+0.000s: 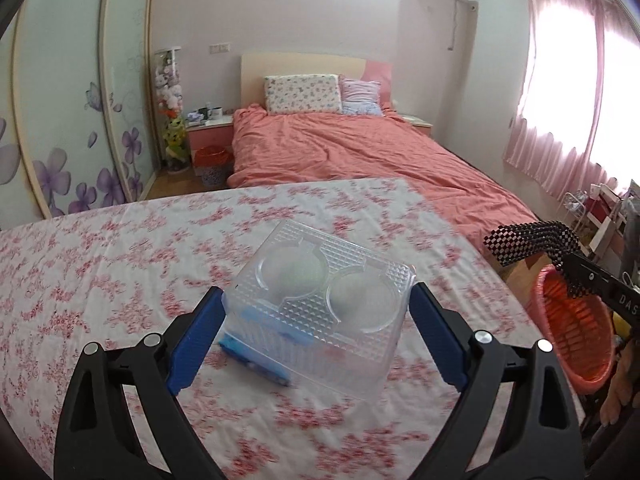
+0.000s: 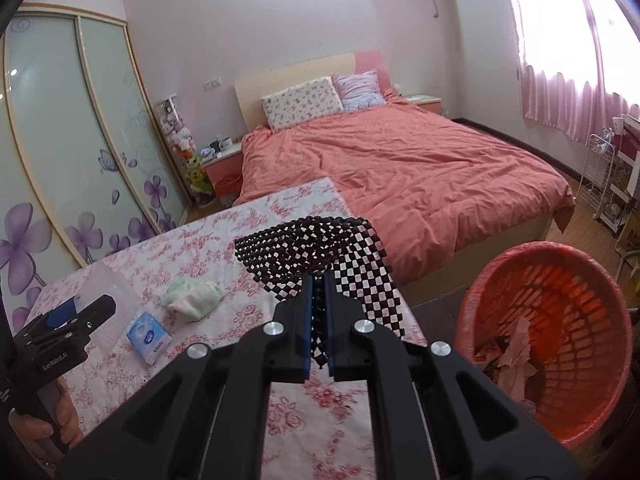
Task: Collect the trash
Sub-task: 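Carry tray and mesh cloth over the orange basket and open both tools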
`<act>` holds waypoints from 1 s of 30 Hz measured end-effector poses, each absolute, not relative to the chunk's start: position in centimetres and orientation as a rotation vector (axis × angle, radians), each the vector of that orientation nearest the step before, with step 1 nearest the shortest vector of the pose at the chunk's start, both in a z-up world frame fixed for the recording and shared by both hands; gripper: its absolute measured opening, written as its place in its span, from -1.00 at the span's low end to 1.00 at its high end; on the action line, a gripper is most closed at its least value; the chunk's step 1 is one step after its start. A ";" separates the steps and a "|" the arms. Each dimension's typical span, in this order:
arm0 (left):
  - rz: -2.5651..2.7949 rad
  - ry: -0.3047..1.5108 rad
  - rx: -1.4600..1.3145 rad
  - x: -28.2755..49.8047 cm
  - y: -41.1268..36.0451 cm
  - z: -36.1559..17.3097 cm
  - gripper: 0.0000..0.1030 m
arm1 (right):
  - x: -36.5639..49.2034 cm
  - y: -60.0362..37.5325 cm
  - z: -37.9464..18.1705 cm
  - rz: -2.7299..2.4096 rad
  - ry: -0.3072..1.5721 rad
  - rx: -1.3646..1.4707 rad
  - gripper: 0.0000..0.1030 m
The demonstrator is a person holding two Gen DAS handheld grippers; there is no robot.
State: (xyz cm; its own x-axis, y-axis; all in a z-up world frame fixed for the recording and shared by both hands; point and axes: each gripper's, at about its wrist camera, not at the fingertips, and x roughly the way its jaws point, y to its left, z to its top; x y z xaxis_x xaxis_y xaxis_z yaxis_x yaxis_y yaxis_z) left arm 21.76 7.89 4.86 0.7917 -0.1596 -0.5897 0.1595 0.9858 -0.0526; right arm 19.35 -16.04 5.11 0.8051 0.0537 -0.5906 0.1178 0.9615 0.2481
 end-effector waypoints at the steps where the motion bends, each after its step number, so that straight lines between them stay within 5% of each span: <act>1: -0.181 0.630 0.002 21.5 7.3 5.0 0.78 | 19.1 -16.3 5.2 -0.041 0.630 0.282 -0.88; 30: -0.590 0.639 0.036 18.9 -12.1 4.1 0.78 | 9.7 -30.3 4.5 -0.376 0.497 0.347 -0.88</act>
